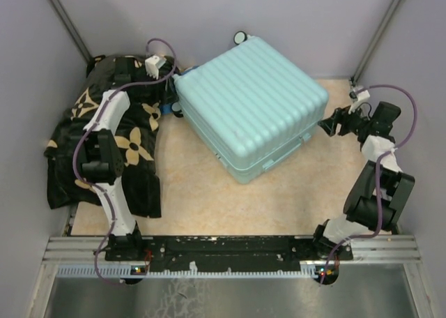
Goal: Pack the luggage
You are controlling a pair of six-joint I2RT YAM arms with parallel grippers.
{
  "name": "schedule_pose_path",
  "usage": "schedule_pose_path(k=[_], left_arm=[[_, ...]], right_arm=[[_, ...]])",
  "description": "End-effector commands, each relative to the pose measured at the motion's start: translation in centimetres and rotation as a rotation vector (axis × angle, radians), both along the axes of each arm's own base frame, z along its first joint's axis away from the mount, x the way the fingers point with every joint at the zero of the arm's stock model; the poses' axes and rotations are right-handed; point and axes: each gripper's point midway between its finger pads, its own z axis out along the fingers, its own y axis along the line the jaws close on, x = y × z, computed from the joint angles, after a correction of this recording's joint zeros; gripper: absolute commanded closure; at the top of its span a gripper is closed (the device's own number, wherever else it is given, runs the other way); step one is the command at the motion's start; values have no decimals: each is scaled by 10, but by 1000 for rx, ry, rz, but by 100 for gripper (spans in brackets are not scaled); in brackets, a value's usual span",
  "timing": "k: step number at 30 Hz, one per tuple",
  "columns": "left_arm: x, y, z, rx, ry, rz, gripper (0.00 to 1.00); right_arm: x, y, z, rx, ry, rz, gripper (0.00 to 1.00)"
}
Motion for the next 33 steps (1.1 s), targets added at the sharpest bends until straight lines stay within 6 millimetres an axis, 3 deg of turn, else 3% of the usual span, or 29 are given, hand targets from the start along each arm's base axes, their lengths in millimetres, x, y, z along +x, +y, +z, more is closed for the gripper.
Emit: schedule_pose_path(k=[1, 5, 10, 22, 33], left_arm=[[-21, -29, 125, -38, -338, -100, 22], [-53, -51, 162, 16, -452, -172, 19], [-103, -104, 176, 53, -557, -357, 18], [-189, -192, 163, 32, -635, -589, 20], [-242, -257, 139, 13, -694, -798, 21]], right_arm=[[-52, 45, 4, 75, 39, 176, 34], [-69, 55, -6, 65, 22, 197, 34], [-74, 72, -31, 4, 27, 258, 36], [-57, 81, -46, -37, -21, 248, 43], [-36, 81, -38, -34, -89, 203, 47]])
